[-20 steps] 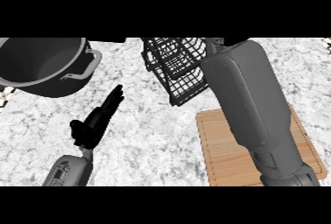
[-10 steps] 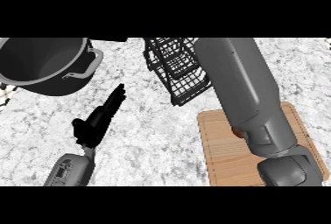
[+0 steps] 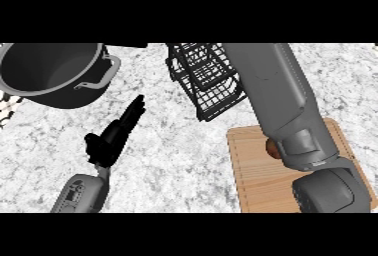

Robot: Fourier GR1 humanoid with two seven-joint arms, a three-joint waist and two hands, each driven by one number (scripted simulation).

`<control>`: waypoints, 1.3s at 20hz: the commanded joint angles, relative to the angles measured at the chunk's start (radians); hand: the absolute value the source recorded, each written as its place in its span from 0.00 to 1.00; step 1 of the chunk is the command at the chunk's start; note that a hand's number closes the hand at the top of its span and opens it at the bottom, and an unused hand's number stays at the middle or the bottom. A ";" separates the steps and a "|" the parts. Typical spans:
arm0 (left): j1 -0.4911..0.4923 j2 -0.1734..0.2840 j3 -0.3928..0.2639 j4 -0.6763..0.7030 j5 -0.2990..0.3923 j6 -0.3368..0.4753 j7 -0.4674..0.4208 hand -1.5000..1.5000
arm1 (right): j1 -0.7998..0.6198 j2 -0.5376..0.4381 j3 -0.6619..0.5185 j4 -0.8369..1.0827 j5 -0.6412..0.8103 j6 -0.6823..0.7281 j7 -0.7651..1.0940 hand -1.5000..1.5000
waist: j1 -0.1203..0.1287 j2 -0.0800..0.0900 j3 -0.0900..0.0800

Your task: Pick the cupcake from the cutting board and place it in the tiered basket

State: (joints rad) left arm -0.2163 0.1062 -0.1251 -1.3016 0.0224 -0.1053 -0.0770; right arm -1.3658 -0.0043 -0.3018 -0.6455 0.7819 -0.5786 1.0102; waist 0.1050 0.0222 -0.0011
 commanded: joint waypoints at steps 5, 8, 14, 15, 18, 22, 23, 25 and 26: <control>0.014 0.013 0.034 0.021 -0.001 0.019 -0.003 0.50 | -0.094 0.004 0.035 0.115 0.072 -0.351 0.101 0.00 | -0.055 -0.012 -0.002; 0.064 0.007 0.025 -0.001 -0.007 0.028 -0.030 0.50 | -0.075 -0.010 0.078 0.173 0.244 -0.435 0.199 0.00 | -0.083 -0.024 -0.003; 0.092 0.022 0.080 0.020 0.025 0.034 -0.034 0.50 | -0.034 -0.055 0.080 0.140 0.424 -0.527 0.268 0.00 | -0.155 -0.050 -0.003; 0.118 0.044 0.085 -0.006 0.031 0.019 -0.034 0.50 | -0.025 -0.070 0.073 0.112 0.444 -0.557 0.255 0.00 | -0.149 -0.053 -0.002; 0.143 0.034 0.090 -0.005 0.026 0.043 -0.030 0.50 | 0.035 -0.042 0.053 0.016 0.471 -0.573 0.223 0.00 | -0.184 -0.066 0.000; 0.163 0.026 0.095 -0.009 0.023 0.058 -0.045 0.50 | 0.126 -0.018 0.029 -0.132 0.465 -0.533 0.171 0.00 | -0.224 -0.080 0.001; 0.182 0.041 0.093 -0.033 0.034 0.039 -0.023 0.50 | 0.148 -0.004 0.026 -0.157 0.470 -0.520 0.169 0.00 | -0.228 -0.090 0.002; 0.184 0.065 0.122 -0.036 0.037 0.047 -0.026 0.50 | 0.193 0.003 0.026 -0.212 0.469 -0.462 0.158 0.00 | -0.243 -0.094 0.002; 0.186 0.039 0.102 -0.020 0.024 0.059 -0.027 0.50 | 0.210 0.003 0.033 -0.237 0.463 -0.451 0.155 0.00 | -0.257 -0.096 0.002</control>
State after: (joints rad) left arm -0.0504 0.1497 -0.0246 -1.3237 0.0529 -0.0591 -0.1013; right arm -1.2250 -0.0177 -0.2726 -0.7811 1.2364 -1.0526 1.0993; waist -0.1201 -0.0637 0.0002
